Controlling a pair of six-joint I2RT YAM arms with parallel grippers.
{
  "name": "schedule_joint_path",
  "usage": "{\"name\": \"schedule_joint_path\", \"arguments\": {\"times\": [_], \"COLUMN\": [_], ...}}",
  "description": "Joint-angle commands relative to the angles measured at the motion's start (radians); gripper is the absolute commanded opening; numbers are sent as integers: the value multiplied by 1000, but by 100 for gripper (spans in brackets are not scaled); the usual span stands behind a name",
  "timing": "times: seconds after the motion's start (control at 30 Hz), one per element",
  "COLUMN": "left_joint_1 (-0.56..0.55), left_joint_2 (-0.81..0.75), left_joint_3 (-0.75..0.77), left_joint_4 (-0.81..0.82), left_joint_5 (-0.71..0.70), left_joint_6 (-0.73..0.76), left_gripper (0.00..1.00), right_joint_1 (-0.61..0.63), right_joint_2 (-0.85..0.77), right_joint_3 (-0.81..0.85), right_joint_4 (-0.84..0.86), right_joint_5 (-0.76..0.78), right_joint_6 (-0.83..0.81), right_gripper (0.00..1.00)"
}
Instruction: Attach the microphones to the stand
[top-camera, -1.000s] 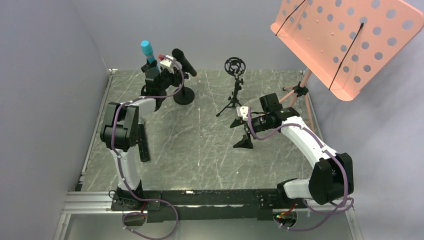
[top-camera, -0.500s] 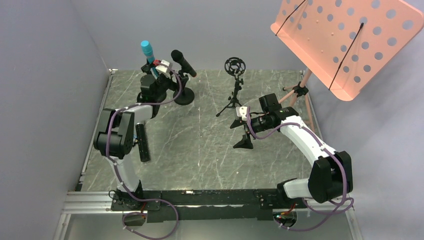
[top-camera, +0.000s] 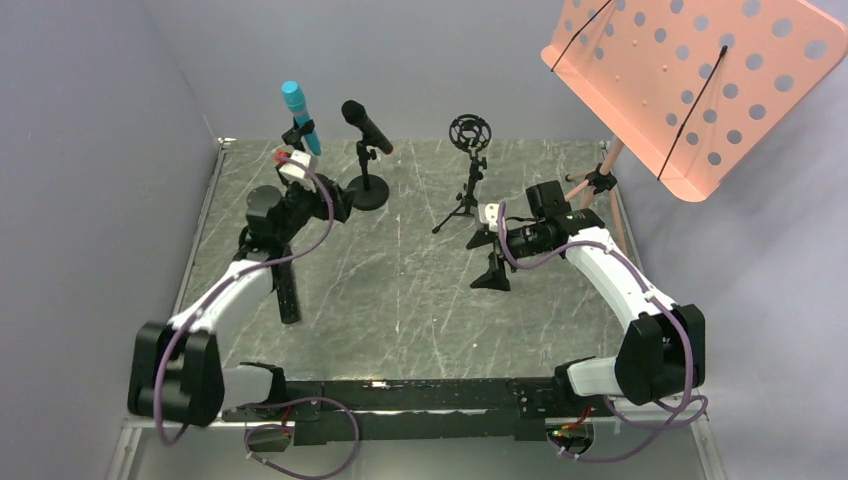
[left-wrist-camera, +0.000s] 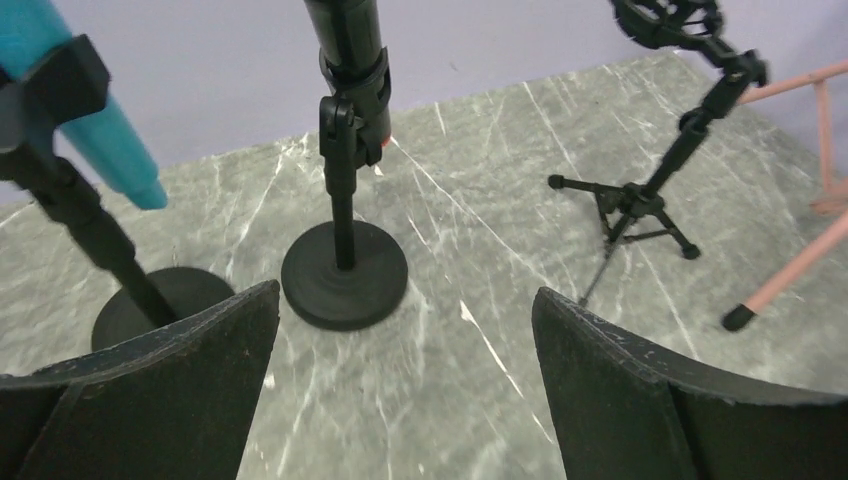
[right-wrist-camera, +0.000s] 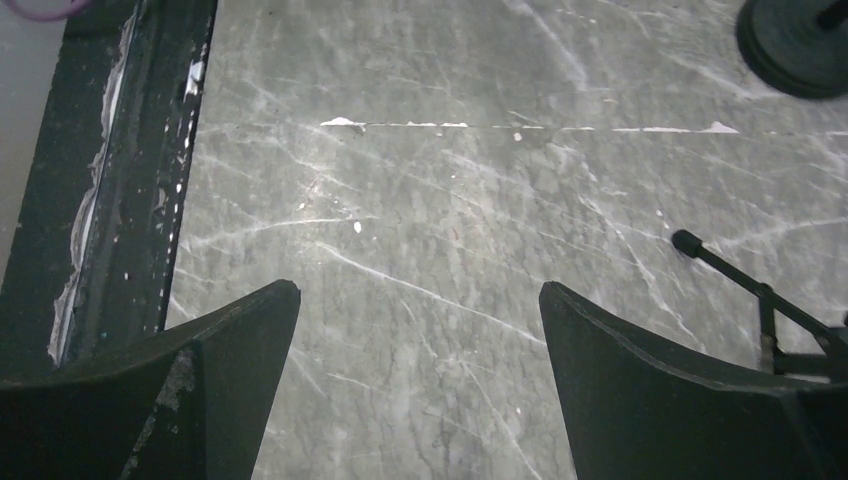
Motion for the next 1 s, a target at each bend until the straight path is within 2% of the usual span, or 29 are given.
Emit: {"name": "schedule_joint_path", "arguments": {"times": [0.0, 0.07, 0.17, 0.3, 0.43, 0.57, 0.67, 0.8, 0.97], "left_joint_1": [14, 21, 29, 29, 28, 29, 29, 30, 31], "left_joint_2": [-238, -304, -356, -407, -467, -544, -610, -664, -685], "left_joint_3": [23, 53, 99, 74, 76, 74, -4, -16, -22], "left_joint_4": [-318, -469, -689, -826, -907, -1006, -1011, -1008, -1002], "left_joint_5": [-26, -14, -10, -32, -44, -72, -164, -189, -204], "left_joint_6": [-49, -57, -67, -85, -45, 56, 99, 104, 109], "left_gripper": [99, 99, 99, 99, 99, 99, 99, 99, 99], "right_joint_1": [-31, -32, -32, -29, 24, 105, 133, 139, 139], "right_joint_2": [-46, -60, -38, 15, 36, 89, 143, 176, 230], "right_joint_3": [87, 120, 214, 324, 334, 359, 385, 347, 309], "right_joint_4": [55, 130, 140, 147, 288, 377, 407, 486, 595], "right_joint_5": [-13, 17, 80, 209, 421, 737, 976, 1125, 1197], "right_joint_6": [125, 276, 420, 629, 807, 1000, 1152, 1274, 1322], "right_gripper": [96, 97, 97, 97, 100, 100, 100, 100, 94]}}
